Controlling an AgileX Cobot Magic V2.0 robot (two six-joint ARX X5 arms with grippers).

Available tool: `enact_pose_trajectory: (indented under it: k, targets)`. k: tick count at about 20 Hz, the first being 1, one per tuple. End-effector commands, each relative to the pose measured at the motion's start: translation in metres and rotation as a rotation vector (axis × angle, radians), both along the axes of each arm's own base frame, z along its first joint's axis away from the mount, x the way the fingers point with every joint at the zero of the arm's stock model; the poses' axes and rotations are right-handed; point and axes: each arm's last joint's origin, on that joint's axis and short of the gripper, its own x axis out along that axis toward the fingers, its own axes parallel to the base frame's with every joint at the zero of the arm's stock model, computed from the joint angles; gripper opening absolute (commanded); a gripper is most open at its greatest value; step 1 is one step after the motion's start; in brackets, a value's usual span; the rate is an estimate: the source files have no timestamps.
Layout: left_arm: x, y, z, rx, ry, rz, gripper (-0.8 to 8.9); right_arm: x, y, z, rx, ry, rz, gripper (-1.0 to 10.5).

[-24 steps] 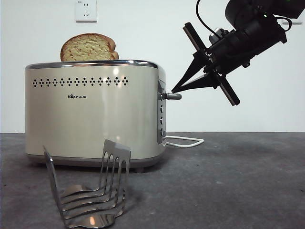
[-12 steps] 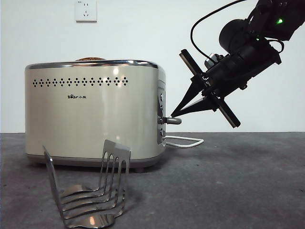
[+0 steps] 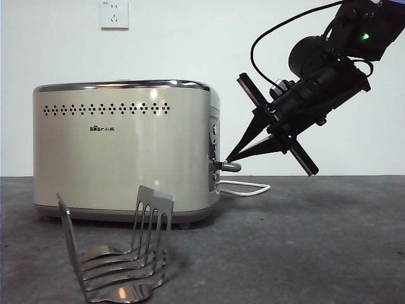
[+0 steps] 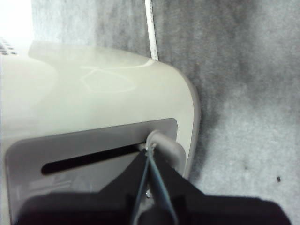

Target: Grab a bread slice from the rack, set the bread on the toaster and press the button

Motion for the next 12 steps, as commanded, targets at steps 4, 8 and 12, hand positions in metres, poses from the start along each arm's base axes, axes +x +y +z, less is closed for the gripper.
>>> enact_pose_trajectory:
  k: [4, 8, 12]
  targets:
    - [-0.0007, 0.0011, -0.0004, -0.005, -0.004, 0.009, -0.08, -0.0135, -0.0041, -0.0436, -0.153, 0.158, -0.001, -0.1]
    - [-0.0007, 0.0011, -0.0004, -0.005, -0.004, 0.009, -0.08, -0.0123, -0.0037, -0.043, -0.147, 0.15, -0.006, -0.1]
    - [-0.0007, 0.0011, -0.0004, -0.006, -0.004, 0.009, -0.08, -0.012, -0.0036, -0.0425, -0.145, 0.151, -0.009, -0.1]
